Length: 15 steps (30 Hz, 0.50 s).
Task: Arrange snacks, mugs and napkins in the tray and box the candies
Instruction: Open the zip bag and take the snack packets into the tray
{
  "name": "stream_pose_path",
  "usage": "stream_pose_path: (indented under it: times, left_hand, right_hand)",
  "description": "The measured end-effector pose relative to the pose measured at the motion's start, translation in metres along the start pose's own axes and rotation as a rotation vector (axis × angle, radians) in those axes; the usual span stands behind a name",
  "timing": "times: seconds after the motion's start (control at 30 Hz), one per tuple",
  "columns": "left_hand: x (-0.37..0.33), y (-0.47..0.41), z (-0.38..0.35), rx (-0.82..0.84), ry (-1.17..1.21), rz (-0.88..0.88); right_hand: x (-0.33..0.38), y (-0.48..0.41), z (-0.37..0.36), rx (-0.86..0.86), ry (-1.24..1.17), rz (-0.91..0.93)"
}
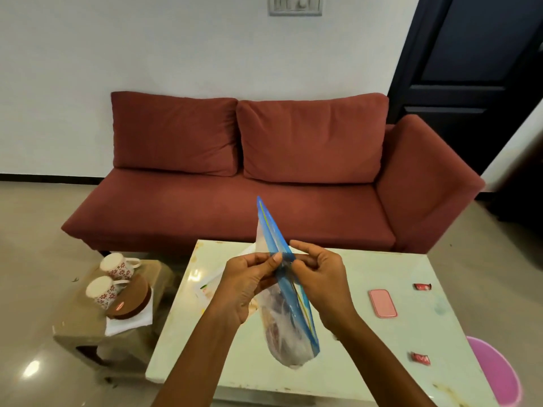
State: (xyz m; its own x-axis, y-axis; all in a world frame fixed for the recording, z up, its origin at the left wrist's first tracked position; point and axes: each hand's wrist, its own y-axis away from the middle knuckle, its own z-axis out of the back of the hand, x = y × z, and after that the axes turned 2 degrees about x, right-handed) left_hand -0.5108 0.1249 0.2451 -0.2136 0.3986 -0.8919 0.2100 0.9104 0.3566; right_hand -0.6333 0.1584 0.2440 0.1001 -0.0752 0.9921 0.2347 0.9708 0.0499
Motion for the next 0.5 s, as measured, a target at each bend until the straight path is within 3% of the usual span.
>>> stream_pose_path:
  times: [0.1,0.17,0.5]
  left_hand:
    - [0.005,-0.001,-0.015,-0.008,-0.051,-0.006]
    - [0.008,-0.003,-0.028,0.02,-0.064,-0.013]
    - [0.03,-0.016,-0.123,0.028,-0.163,-0.118]
  right_hand:
    - [0.001,0.001,0.014,0.035,0.261,0.129]
    - [0.0,0.0,0.028,0.052,0.299,0.145]
    - [-0.011,-0.024,0.128,0.045,0.003,0.0]
